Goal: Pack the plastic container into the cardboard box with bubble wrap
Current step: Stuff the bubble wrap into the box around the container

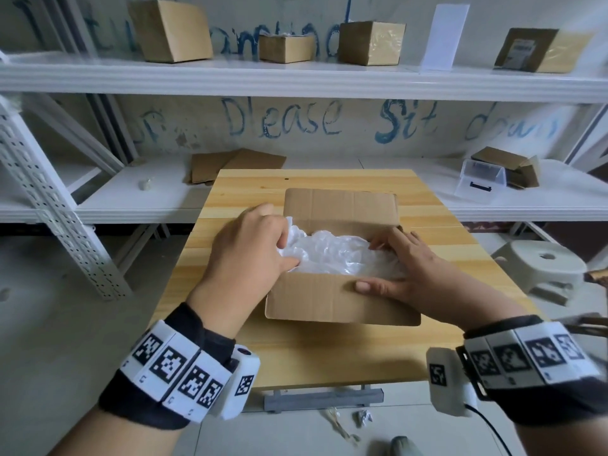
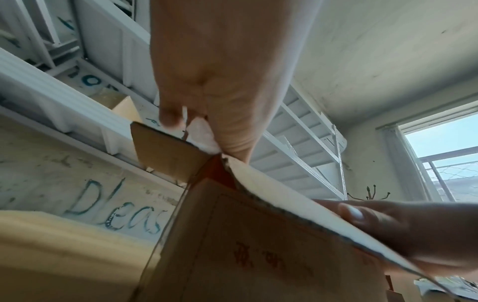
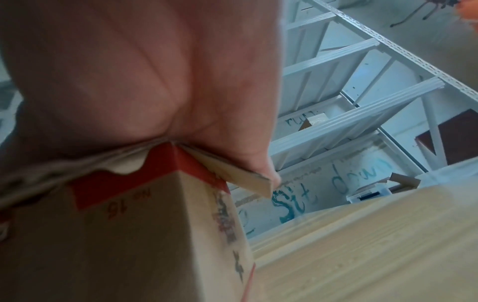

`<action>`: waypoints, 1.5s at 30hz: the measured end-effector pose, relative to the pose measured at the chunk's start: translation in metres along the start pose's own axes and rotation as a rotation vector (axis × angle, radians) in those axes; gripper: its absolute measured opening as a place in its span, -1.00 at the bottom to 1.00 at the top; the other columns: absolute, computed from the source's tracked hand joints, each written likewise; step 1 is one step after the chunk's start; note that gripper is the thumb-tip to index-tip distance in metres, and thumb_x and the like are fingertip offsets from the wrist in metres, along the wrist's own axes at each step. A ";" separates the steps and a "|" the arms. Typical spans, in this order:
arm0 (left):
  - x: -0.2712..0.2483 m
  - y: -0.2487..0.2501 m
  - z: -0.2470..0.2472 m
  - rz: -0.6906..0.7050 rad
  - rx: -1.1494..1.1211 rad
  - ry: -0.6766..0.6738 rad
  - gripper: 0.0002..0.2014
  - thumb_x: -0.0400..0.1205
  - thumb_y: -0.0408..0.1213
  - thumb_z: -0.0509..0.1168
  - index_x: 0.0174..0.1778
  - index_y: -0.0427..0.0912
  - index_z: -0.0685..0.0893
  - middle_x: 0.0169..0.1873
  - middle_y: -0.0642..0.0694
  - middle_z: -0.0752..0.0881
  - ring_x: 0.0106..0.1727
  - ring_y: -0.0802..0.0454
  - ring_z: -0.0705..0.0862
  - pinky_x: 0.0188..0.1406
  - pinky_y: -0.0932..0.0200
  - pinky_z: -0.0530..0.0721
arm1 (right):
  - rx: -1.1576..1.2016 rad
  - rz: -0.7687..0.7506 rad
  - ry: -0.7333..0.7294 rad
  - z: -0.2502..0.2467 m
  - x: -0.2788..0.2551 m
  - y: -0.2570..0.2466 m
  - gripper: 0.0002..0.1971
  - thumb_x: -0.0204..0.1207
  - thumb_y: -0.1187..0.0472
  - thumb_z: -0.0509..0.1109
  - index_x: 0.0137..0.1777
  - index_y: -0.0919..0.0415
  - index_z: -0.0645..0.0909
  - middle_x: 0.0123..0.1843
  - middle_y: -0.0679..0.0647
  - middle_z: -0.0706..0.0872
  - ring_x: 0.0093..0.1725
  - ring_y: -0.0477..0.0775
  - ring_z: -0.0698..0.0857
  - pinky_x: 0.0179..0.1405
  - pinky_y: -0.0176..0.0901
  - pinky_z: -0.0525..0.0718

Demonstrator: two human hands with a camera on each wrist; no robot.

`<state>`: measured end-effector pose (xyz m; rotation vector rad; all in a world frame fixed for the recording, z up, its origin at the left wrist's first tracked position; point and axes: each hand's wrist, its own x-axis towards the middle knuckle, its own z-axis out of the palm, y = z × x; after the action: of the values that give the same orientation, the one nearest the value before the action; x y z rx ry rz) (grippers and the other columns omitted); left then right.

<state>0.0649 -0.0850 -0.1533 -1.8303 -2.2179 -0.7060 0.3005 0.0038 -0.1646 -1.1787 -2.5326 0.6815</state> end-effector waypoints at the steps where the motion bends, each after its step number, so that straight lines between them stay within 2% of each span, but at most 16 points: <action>1: 0.000 -0.003 0.002 -0.008 -0.110 -0.003 -0.59 0.36 -0.13 0.65 -0.41 -0.08 0.47 -0.31 0.09 0.50 -0.34 0.07 0.48 -0.40 0.17 0.37 | -0.007 -0.021 0.026 0.001 -0.002 0.000 -0.26 0.18 -0.51 0.39 0.25 -0.09 0.42 0.24 -0.08 0.45 0.28 0.08 0.52 0.36 0.02 0.54; 5: -0.002 -0.008 0.010 0.046 -0.305 0.031 -0.63 0.45 -0.28 0.58 -0.40 -0.08 0.45 -0.35 0.10 0.51 -0.37 0.17 0.45 -0.40 0.23 0.41 | -0.039 -0.094 0.165 0.007 -0.007 0.003 -0.24 0.18 -0.51 0.39 0.24 -0.02 0.45 0.21 0.01 0.37 0.09 -0.02 0.57 0.19 -0.19 0.60; 9: -0.010 -0.012 0.010 0.184 -0.337 -0.038 -0.72 0.57 -0.05 0.41 -0.32 -0.10 0.53 -0.30 0.13 0.55 -0.21 0.38 0.52 -0.30 0.19 0.50 | -0.131 -0.163 0.293 0.009 -0.008 0.004 -0.33 0.17 -0.55 0.31 -0.06 0.05 0.50 0.10 0.00 0.48 0.06 0.09 0.51 0.05 -0.18 0.56; 11: -0.012 -0.015 0.007 0.204 -0.311 -0.096 -0.64 0.55 0.09 0.32 -0.40 -0.09 0.53 -0.26 0.11 0.58 -0.19 0.27 0.57 -0.25 0.09 0.60 | -0.138 -0.191 0.302 0.007 -0.009 0.006 -0.36 0.17 -0.53 0.29 -0.21 0.09 0.55 -0.06 -0.08 0.59 0.01 0.04 0.49 -0.12 -0.32 0.44; 13: -0.013 -0.019 0.005 0.201 -0.247 -0.172 -0.57 0.55 0.23 0.24 -0.43 -0.06 0.53 -0.22 0.14 0.61 -0.14 0.17 0.60 -0.11 0.04 0.63 | -0.093 -0.165 0.259 0.006 -0.011 0.007 -0.44 0.20 -0.51 0.27 -0.32 0.02 0.58 -0.12 -0.12 0.63 0.03 -0.08 0.53 -0.11 -0.38 0.46; 17: -0.013 -0.025 0.001 0.298 0.065 -0.252 -0.35 0.62 0.43 -0.03 -0.45 0.03 0.66 -0.09 0.36 0.61 0.20 0.21 0.35 0.32 0.13 0.24 | -0.141 -0.151 0.159 0.008 -0.012 0.007 -0.45 0.37 -0.59 0.04 -0.50 -0.18 0.44 -0.13 -0.14 0.61 0.40 -0.05 0.52 0.26 0.10 0.62; 19: -0.013 -0.026 -0.001 0.265 0.073 -0.321 -0.34 0.63 0.40 -0.08 -0.38 0.05 0.74 0.00 0.36 0.53 0.21 0.22 0.24 0.31 0.19 0.16 | -0.182 -0.129 0.097 0.007 -0.012 0.004 -0.41 0.40 -0.56 -0.03 -0.48 -0.14 0.50 -0.07 -0.07 0.69 0.45 -0.08 0.46 0.36 0.13 0.54; 21: -0.013 -0.028 0.000 0.265 0.070 -0.339 -0.38 0.64 0.41 -0.10 -0.44 0.13 0.65 -0.05 0.36 0.52 0.18 0.17 0.24 0.32 0.16 0.21 | -0.232 -0.123 0.085 0.006 -0.011 0.002 -0.34 0.37 -0.54 -0.05 -0.43 -0.01 0.58 -0.02 -0.02 0.72 0.37 -0.12 0.49 0.36 0.04 0.50; 23: -0.014 -0.028 0.000 0.271 0.070 -0.333 -0.43 0.63 0.46 -0.13 -0.48 0.22 0.49 -0.15 0.35 0.53 0.18 0.11 0.29 0.33 0.10 0.29 | -0.269 -0.110 0.083 0.006 -0.011 0.002 -0.28 0.38 -0.53 -0.05 -0.34 0.06 0.66 -0.08 -0.06 0.66 0.11 -0.17 0.52 0.23 -0.06 0.48; 25: -0.014 -0.025 -0.001 0.222 0.049 -0.358 -0.48 0.60 0.47 -0.07 -0.34 0.20 0.56 -0.07 0.32 0.49 0.21 0.10 0.28 0.27 0.13 0.33 | -0.264 -0.091 0.071 0.008 -0.010 0.003 -0.32 0.39 -0.52 -0.03 -0.19 0.04 0.65 -0.12 -0.09 0.56 -0.10 -0.16 0.48 0.08 -0.11 0.45; 27: -0.016 -0.022 -0.004 0.150 0.010 -0.396 -0.61 0.58 0.42 0.03 -0.07 0.22 0.51 0.07 0.33 0.38 0.25 0.12 0.23 0.14 0.18 0.36 | -0.229 -0.112 0.080 0.008 -0.010 0.002 -0.43 0.41 -0.50 0.02 -0.01 -0.04 0.53 -0.11 -0.09 0.54 -0.11 -0.09 0.53 0.03 -0.13 0.47; 30: -0.018 -0.018 -0.007 0.186 -0.030 -0.423 -0.69 0.62 0.37 0.05 0.09 0.30 0.46 0.11 0.39 0.42 0.24 0.11 0.22 0.06 0.20 0.35 | -0.233 -0.151 0.038 0.007 -0.011 -0.002 -0.44 0.45 -0.45 -0.02 0.22 -0.13 0.51 -0.12 -0.10 0.60 -0.02 -0.09 0.49 0.10 -0.10 0.48; 32: -0.019 -0.018 -0.006 0.201 -0.032 -0.460 -0.62 0.61 0.38 0.00 0.16 0.35 0.58 0.17 0.43 0.47 0.24 0.14 0.16 0.16 0.20 0.29 | -0.255 -0.177 0.032 0.009 -0.010 -0.002 -0.45 0.54 -0.46 -0.09 0.12 -0.19 0.60 -0.15 -0.10 0.64 0.02 -0.05 0.47 0.22 0.06 0.51; 37: -0.015 -0.016 0.002 0.155 -0.007 -0.524 -0.40 0.46 0.54 -0.12 -0.08 0.27 0.68 0.20 0.38 0.50 0.33 0.10 0.14 0.29 0.16 0.19 | -0.331 -0.167 0.035 0.014 -0.004 0.002 -0.39 0.52 -0.53 -0.10 -0.32 -0.08 0.51 -0.36 -0.15 0.59 -0.09 -0.01 0.47 0.21 0.21 0.52; 41: -0.016 -0.006 0.002 0.204 0.070 -0.462 -0.38 0.59 0.44 -0.07 -0.17 0.03 0.69 0.16 0.27 0.35 0.12 0.18 0.12 0.21 0.14 0.19 | -0.335 -0.161 0.068 0.014 -0.005 -0.006 -0.40 0.43 -0.57 -0.10 0.02 -0.09 0.41 -0.20 -0.15 0.64 -0.13 -0.05 0.51 0.20 0.09 0.52; 45: -0.019 -0.003 0.001 0.186 0.084 -0.423 -0.40 0.62 0.43 -0.05 -0.20 0.05 0.68 0.19 0.24 0.25 0.08 0.14 0.12 0.17 0.15 0.18 | -0.332 -0.142 0.092 0.012 -0.005 -0.013 -0.31 0.40 -0.54 -0.04 0.22 -0.03 0.46 0.12 -0.12 0.48 -0.09 -0.08 0.44 0.22 0.01 0.49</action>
<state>0.0662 -0.1014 -0.1626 -2.2721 -2.2218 -0.1996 0.2903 -0.0114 -0.1685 -1.0827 -2.6861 0.1721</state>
